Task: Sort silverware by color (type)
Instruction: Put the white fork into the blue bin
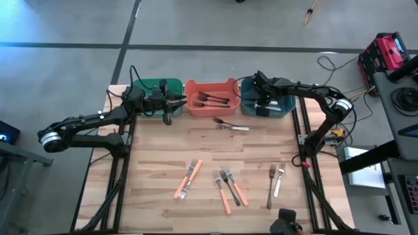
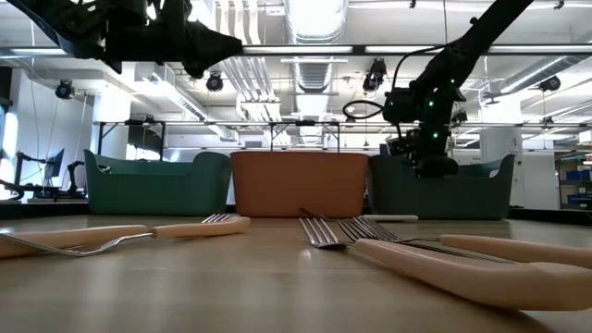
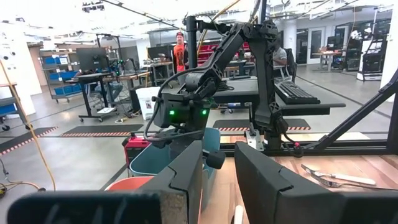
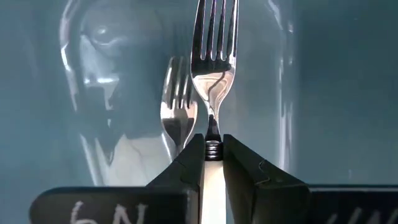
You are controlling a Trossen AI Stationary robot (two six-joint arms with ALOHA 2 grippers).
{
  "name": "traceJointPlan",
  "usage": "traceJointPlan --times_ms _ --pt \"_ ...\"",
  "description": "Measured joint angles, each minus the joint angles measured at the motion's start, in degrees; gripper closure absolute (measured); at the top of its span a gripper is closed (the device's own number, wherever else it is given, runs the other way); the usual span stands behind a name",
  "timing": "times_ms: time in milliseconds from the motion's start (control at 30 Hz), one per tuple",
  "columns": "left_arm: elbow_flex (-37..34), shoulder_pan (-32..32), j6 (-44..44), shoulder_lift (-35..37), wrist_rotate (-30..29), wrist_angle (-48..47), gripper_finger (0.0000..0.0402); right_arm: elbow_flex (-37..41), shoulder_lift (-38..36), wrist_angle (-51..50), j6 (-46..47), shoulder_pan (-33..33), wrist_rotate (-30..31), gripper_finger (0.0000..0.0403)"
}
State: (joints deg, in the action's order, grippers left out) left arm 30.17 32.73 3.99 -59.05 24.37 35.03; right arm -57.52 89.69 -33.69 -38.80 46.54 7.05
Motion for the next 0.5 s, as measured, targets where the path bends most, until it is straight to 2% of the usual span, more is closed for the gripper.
traceJointPlan --times_ms 500 --pt "0.0 0.0 -0.43 0.0 0.02 -0.01 0.0325 0.09 0.0 0.17 1.41 0.27 0.02 0.037"
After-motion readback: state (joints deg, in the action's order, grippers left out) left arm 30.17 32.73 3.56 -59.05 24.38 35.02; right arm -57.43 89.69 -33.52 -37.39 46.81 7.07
